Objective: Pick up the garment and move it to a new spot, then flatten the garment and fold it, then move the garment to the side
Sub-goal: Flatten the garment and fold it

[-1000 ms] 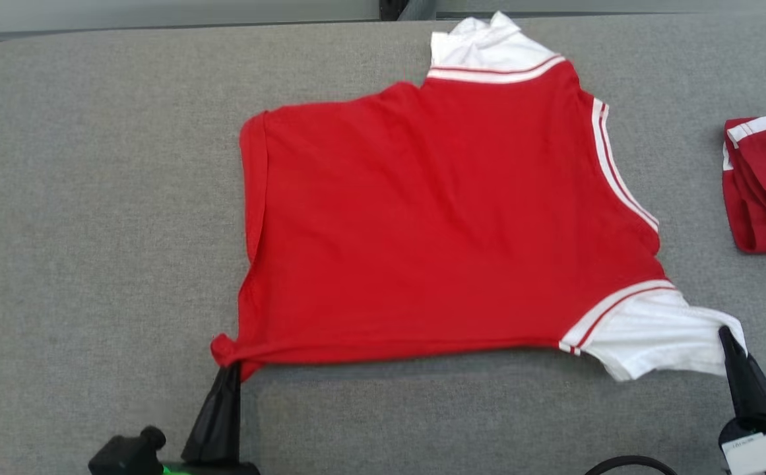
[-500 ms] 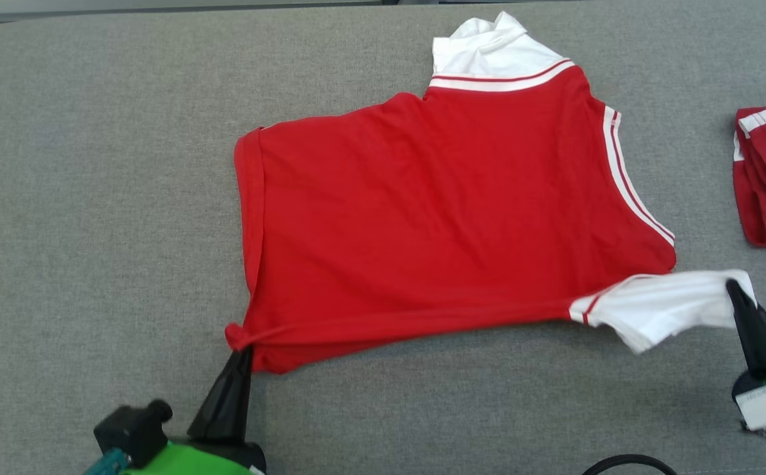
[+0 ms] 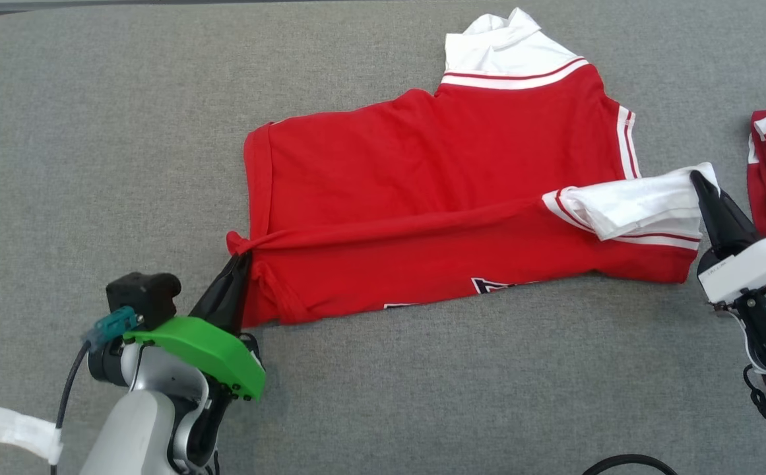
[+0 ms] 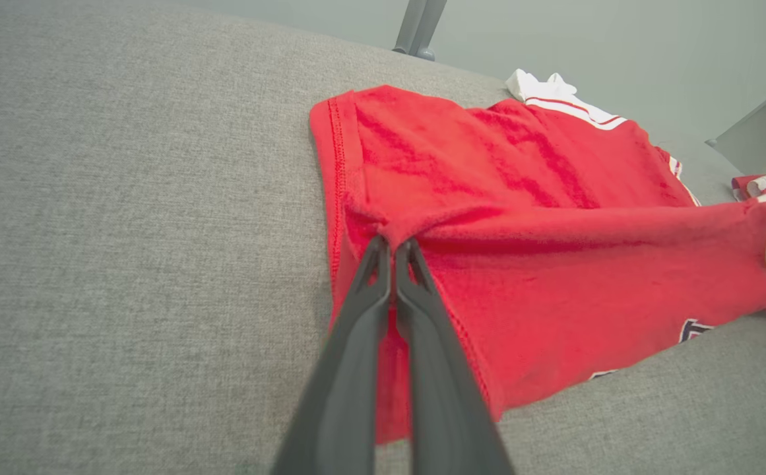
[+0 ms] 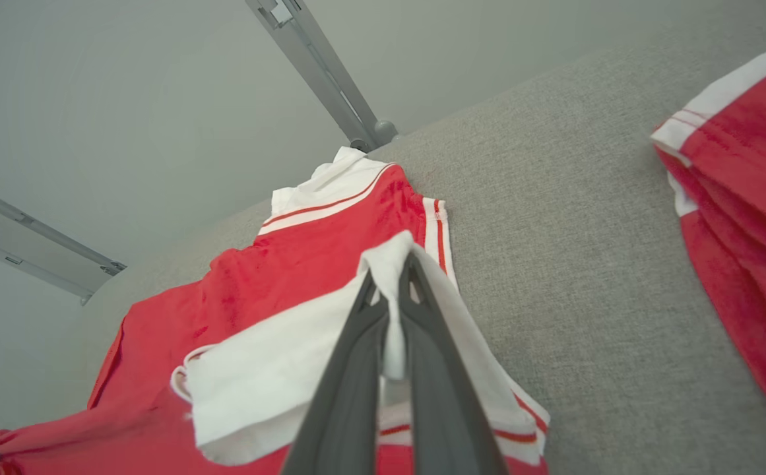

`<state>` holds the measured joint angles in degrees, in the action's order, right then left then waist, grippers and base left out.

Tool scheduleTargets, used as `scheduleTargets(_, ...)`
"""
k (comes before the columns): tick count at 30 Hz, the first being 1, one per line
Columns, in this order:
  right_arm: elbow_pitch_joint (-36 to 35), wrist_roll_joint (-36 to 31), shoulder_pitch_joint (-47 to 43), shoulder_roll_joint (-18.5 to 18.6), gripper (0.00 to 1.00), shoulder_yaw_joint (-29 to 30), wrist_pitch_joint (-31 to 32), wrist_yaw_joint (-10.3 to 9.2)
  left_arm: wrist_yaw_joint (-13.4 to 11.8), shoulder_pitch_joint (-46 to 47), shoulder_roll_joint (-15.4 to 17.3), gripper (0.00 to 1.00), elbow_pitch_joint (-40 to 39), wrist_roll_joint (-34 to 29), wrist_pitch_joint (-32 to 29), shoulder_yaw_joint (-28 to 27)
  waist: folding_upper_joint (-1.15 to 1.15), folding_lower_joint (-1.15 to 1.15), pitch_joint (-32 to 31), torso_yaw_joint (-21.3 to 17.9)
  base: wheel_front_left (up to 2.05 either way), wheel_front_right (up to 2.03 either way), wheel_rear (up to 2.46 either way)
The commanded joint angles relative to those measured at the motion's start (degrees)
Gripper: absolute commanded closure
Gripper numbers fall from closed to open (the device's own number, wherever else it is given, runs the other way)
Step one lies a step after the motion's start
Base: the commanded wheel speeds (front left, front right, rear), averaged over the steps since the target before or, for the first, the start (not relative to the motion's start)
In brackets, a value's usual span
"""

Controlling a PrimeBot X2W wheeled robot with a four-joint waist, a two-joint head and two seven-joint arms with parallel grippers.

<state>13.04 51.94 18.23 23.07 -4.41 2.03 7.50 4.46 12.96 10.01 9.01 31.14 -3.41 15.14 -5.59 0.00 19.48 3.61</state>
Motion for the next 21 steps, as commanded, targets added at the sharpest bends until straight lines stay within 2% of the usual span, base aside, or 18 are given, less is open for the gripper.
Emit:
scheduleTargets(1,0.43,-0.32,0.81,0.10,1.00,-0.05,0.07,-0.02,-0.02,1.10,0.27,1.00,0.57,-0.74,-0.18,0.07,0.00,0.00,0.13,0.06,0.00,0.00,0.00)
scheduleTargets(8,9.55,-5.19,8.39,-0.47,1.00,-4.11,-0.56,-0.02,-0.03,7.25,0.14,1.00,10.08,-1.97,-2.34,1.88,0.00,0.00,0.95,-0.36,0.00,0.00,0.00)
scheduleTargets(9,10.45,-5.71,8.98,-0.42,1.00,-4.64,-0.87,-0.02,-0.05,7.79,0.13,0.98,11.07,-2.11,-2.36,2.05,0.00,0.00,0.98,-0.36,0.00,0.00,0.00)
scheduleTargets(10,11.30,-6.10,9.46,-0.28,0.91,-4.97,-1.42,-0.02,-0.30,8.27,0.10,0.91,11.98,-2.12,-2.56,2.11,0.00,0.00,1.03,-0.34,0.00,0.00,0.00)
scheduleTargets(11,11.97,-6.70,9.96,-0.21,0.49,-5.32,-2.22,-0.02,-0.32,8.81,0.03,0.78,12.81,-2.23,-2.73,2.26,0.00,0.00,1.07,-0.33,0.00,0.00,0.00)
scheduleTargets(12,12.70,-7.23,10.30,-0.28,0.00,-5.43,-3.13,-0.02,-0.62,9.19,-0.06,0.61,13.49,-2.26,-2.82,2.21,0.00,0.00,1.09,-0.32,0.00,0.00,0.00)
scheduleTargets(13,13.50,-7.60,10.48,-0.53,0.00,-5.43,-3.93,-0.02,-0.86,9.46,-0.14,0.13,14.20,-2.29,-2.82,2.15,0.00,0.00,1.09,-0.32,0.00,0.00,0.00)
scheduleTargets(14,13.89,-8.13,10.71,-0.70,0.00,-5.79,-4.71,-0.02,-1.15,9.58,-0.29,0.00,14.82,-2.09,-2.99,2.07,0.00,0.00,1.06,-0.32,0.00,0.00,0.00)
scheduleTargets(21,11.05,-13.38,8.06,1.46,0.00,-6.43,-13.77,-0.02,-3.08,6.70,0.34,0.00,12.86,-1.17,-2.85,1.08,0.00,0.00,0.00,-0.46,0.00,0.00,0.00)
